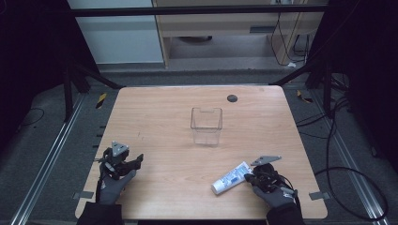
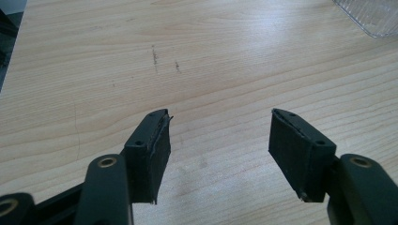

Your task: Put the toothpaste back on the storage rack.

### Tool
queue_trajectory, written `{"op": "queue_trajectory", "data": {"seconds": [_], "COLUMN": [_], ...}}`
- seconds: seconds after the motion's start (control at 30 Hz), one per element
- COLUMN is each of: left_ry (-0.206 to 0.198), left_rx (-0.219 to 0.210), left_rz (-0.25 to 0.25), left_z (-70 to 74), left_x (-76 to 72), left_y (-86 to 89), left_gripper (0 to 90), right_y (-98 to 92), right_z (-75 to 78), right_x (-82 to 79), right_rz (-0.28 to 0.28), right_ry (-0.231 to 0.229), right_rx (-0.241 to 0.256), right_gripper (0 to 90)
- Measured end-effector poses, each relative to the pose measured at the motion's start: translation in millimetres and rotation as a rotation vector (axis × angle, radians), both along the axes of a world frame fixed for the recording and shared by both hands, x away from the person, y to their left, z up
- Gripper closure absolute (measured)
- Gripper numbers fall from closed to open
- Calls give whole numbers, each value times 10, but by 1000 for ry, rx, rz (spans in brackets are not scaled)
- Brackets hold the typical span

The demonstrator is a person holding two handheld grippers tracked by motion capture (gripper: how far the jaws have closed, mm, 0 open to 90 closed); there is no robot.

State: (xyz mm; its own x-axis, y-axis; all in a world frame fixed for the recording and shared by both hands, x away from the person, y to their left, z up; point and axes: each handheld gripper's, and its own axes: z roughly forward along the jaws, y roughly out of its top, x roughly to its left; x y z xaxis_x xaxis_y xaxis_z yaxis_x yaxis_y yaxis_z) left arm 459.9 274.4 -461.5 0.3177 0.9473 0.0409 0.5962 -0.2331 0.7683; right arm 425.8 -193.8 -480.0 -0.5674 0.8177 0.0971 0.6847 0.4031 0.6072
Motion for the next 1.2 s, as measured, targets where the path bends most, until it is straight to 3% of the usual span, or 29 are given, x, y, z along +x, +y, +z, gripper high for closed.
{"op": "queue_trajectory", "data": {"seconds": [0.37, 0.5, 0.57, 0.7, 0.93, 1.2], "left_ry": [0, 3, 4, 4, 5, 6], "left_rx": [1, 2, 5, 6, 9, 9], "left_rz": [-1, 0, 0, 0, -1, -1], "left_z": [0, -4, -6, -5, -4, -2], "left_x": [2, 6, 7, 7, 8, 8], "left_y": [-5, -4, -3, 0, 4, 5], "left_gripper": [376, 375, 374, 372, 371, 371], "right_y": [53, 148, 177, 421, 733, 798], "right_z": [-12, 105, 125, 211, 126, 73], "right_x": [109, 63, 60, 67, 115, 121], "right_rz": [-5, 23, 36, 94, 157, 179], "right_ry": [-33, -68, -81, -97, -54, -28], "right_rx": [-3, 66, 71, 123, 79, 37], "right_gripper": [900, 900, 900, 900, 900, 900]}}
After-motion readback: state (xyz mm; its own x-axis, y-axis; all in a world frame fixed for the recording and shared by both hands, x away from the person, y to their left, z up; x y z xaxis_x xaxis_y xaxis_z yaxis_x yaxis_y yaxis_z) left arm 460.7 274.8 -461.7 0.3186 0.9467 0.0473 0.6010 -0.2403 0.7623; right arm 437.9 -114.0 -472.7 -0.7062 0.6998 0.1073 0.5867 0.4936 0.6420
